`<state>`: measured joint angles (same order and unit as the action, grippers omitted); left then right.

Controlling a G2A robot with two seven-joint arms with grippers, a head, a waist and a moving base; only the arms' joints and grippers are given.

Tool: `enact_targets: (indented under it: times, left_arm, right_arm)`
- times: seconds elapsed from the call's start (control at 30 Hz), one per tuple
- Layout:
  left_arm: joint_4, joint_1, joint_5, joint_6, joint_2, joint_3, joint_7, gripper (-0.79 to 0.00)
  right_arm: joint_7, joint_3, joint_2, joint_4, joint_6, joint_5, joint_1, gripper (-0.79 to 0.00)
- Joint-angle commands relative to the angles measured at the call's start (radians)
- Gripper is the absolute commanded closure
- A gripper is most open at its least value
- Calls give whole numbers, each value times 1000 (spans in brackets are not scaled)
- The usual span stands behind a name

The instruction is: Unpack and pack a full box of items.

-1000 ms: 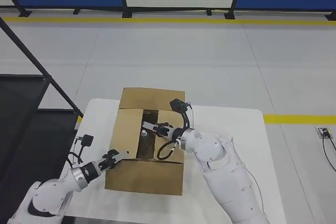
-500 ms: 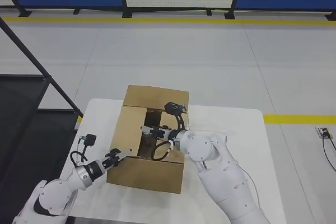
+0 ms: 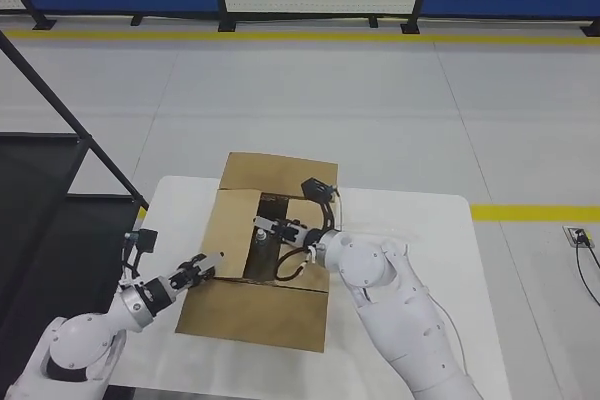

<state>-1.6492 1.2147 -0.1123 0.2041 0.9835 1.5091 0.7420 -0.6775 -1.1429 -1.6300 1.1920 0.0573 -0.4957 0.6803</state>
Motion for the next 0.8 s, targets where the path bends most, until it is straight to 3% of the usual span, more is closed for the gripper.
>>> enact_targets:
  times: [0.0,0.43,0.77]
  left_arm:
    - [14,-19,-19,-4,3,-21,0,-785]
    - [89,-97,0,-11,25,-131,-67,-785]
    - [125,-118,6,0,29,-145,-69,-785]
  right_arm:
    - [13,-6,1,7,-1,13,5,-785]
    - [14,22,0,-22,56,14,-29,-785]
    - [23,16,7,6,35,17,-26,-785]
